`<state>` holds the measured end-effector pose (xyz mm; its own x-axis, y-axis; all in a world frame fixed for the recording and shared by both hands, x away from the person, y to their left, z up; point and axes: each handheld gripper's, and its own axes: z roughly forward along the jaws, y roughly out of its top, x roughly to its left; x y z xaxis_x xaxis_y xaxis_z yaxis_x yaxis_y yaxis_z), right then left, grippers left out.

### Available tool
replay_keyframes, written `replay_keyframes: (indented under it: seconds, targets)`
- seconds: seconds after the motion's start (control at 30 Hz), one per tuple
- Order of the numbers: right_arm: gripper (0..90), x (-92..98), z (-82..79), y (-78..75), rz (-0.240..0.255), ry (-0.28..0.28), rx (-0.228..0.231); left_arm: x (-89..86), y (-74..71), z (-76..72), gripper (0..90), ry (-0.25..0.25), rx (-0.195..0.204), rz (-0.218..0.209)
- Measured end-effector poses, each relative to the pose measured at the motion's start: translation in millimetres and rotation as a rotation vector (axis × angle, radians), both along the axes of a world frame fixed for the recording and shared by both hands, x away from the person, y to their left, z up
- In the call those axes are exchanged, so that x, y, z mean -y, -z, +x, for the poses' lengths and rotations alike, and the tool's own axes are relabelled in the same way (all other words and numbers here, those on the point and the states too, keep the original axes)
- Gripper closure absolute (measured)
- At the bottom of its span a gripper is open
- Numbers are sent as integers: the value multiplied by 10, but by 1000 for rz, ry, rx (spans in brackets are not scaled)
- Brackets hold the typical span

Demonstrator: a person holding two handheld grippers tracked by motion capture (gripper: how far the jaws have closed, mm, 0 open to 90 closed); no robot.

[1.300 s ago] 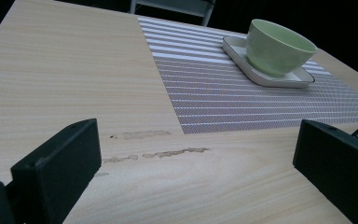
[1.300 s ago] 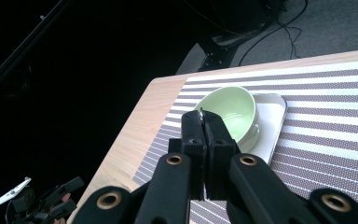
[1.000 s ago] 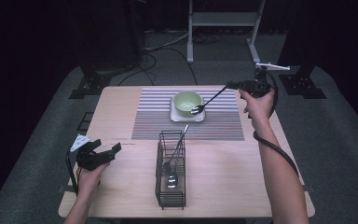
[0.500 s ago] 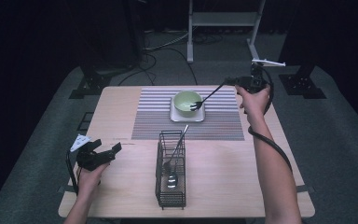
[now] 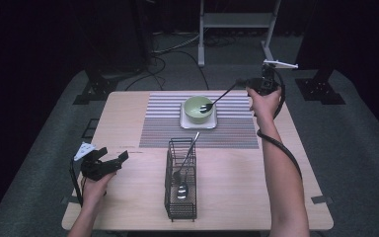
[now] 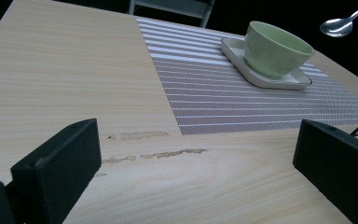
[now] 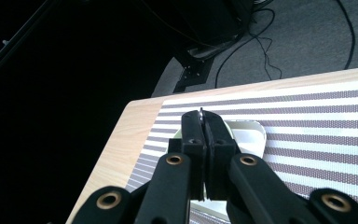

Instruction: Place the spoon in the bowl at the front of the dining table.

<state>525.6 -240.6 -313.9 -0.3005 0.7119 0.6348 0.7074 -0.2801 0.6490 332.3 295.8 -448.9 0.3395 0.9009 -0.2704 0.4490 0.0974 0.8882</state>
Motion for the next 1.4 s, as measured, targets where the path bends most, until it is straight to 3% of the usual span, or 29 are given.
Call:
replay_keyframes:
  seconds: [0.3,1.4]
  targets:
    - [884,-52,122,49,-9,42,-11,7,7,4,0,0,0,5]
    - [880,-449,355,426,-79,65,-59,9,7,5,0,5,6,9]
